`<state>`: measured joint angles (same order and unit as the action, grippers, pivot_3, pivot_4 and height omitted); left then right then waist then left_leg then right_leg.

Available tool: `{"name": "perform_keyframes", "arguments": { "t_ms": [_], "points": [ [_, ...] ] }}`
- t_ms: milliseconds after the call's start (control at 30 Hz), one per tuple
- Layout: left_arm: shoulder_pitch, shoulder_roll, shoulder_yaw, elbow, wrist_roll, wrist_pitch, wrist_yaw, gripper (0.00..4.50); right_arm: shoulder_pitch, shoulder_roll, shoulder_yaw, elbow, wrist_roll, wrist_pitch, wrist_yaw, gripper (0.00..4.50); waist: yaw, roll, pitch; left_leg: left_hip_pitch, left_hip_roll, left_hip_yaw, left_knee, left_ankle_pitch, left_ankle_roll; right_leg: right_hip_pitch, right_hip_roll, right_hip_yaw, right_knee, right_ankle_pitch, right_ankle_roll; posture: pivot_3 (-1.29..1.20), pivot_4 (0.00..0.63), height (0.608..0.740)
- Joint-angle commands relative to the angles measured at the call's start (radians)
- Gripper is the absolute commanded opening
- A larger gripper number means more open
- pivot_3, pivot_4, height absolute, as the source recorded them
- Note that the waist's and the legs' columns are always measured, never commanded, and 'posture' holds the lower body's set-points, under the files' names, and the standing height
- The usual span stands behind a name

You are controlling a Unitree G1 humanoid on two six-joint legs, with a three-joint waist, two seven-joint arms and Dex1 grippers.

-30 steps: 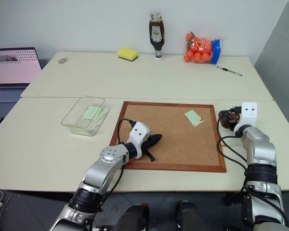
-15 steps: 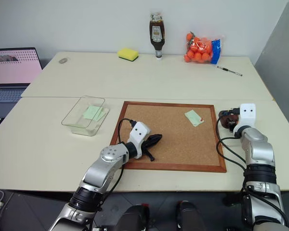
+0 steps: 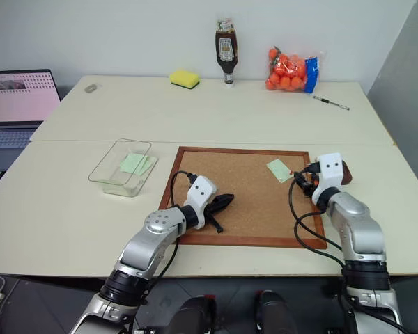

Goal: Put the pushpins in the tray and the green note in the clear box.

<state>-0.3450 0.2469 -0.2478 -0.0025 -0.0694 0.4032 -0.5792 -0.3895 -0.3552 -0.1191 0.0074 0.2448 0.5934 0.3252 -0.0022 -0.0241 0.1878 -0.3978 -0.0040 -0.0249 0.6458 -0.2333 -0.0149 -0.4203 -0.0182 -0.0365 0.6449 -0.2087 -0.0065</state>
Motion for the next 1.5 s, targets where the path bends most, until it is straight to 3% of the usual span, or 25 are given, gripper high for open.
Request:
{"name": "perform_keyframes", "arguments": {
  "t_ms": [33, 333, 700, 1500],
  "points": [
    [-0.001, 0.001, -0.01, 0.011, 0.007, 0.002, -0.002, 0.0, -0.07, 0.013, 0.018, 0.083, -0.04, -0.079, -0.013, 2.35, 0.0, 0.0, 0.0, 0.0, 0.0, 0.0, 0.0, 0.0, 0.0, 0.0, 0.0, 0.0, 0.0, 0.0, 0.0, 0.0, 0.15, 0.74],
    [0.003, 0.001, -0.01, 0.003, 0.006, 0.008, 0.001, 0.0, -0.144, 0.028, 0.034, 0.251, -0.096, -0.181, -0.029, 2.35, 0.0, 0.0, 0.0, 0.0, 0.0, 0.001, 0.0, 0.0, 0.0, 0.0, 0.0, 0.001, 0.0, 0.0, 0.0, 0.0, 0.15, 0.74],
    [0.008, 0.003, -0.009, -0.002, 0.006, 0.012, 0.002, 0.0, -0.141, 0.027, 0.046, 0.26, -0.11, -0.211, -0.021, 0.04, 0.0, 0.0, 0.0, 0.0, 0.0, 0.0, 0.0, 0.0, 0.0, 0.0, 0.0, 0.001, 0.0, 0.0, 0.0, 0.0, 0.15, 0.74],
    [0.014, 0.004, -0.011, 0.002, 0.013, 0.019, 0.012, 0.0, -0.1, 0.097, -0.023, 0.104, -0.065, -0.22, -0.101, 0.04, 0.0, 0.0, 0.0, 0.0, 0.0, 0.0, 0.0, 0.0, 0.0, 0.0, 0.0, 0.001, 0.0, 0.0, 0.0, 0.0, 0.15, 0.74]
  ]
}}
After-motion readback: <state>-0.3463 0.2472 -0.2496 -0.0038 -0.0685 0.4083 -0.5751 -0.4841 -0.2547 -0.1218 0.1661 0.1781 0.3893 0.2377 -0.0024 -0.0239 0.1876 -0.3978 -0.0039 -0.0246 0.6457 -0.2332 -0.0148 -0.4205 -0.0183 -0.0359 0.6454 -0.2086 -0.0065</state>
